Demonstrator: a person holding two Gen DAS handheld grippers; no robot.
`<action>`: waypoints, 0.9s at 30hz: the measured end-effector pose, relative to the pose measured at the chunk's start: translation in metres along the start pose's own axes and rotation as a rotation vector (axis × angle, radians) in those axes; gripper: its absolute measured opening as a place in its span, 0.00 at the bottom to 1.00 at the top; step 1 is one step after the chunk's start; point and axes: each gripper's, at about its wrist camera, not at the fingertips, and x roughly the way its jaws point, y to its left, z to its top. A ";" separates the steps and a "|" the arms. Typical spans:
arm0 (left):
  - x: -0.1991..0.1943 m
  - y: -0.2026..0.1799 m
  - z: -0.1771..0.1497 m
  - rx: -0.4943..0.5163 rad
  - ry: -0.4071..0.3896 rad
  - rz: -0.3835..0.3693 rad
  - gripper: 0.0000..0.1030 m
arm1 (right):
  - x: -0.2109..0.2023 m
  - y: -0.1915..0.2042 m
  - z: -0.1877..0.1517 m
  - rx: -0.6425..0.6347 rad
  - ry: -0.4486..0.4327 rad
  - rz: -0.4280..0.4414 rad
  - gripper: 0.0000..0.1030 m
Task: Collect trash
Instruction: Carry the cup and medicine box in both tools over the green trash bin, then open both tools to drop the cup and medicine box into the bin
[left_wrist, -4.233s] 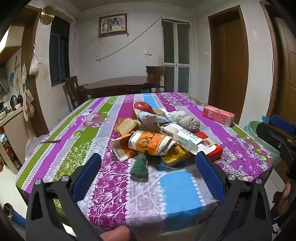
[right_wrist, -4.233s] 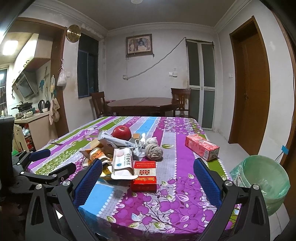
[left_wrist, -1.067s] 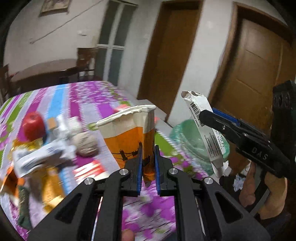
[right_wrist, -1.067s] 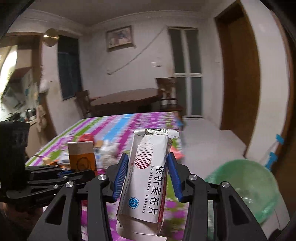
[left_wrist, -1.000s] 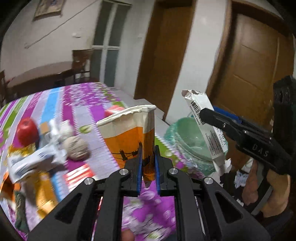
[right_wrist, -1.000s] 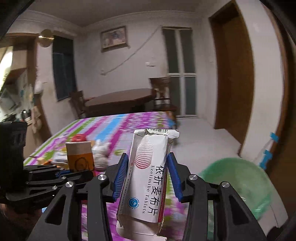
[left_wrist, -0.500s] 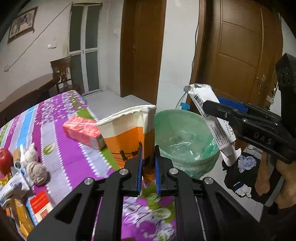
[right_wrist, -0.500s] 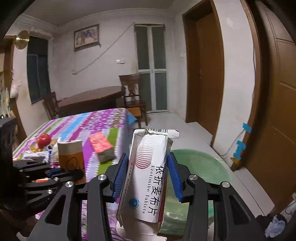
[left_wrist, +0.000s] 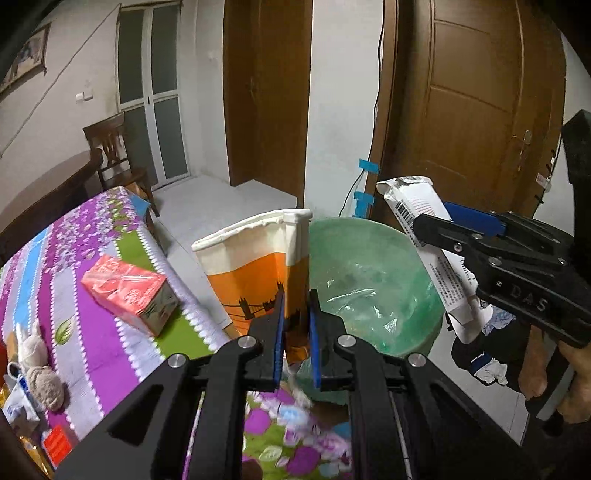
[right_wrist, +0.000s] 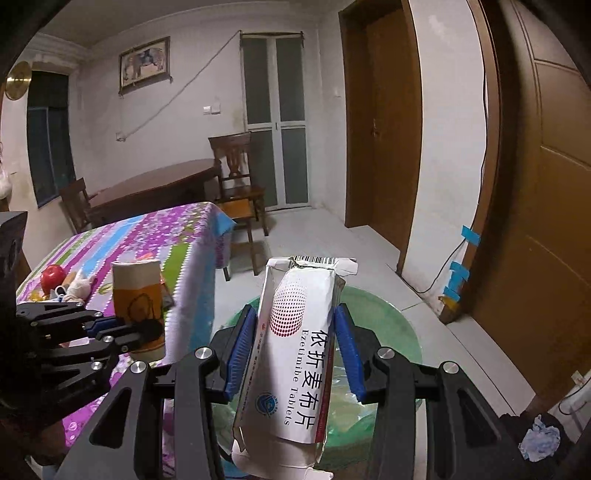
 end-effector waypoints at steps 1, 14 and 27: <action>0.004 0.000 0.001 -0.003 0.007 -0.002 0.10 | 0.004 -0.002 0.000 0.001 0.006 -0.004 0.44; 0.082 -0.015 0.031 -0.011 0.123 -0.032 0.10 | 0.075 -0.040 0.006 0.085 0.156 -0.013 0.44; 0.122 -0.022 0.028 0.000 0.206 -0.013 0.10 | 0.115 -0.067 -0.021 0.150 0.227 0.006 0.44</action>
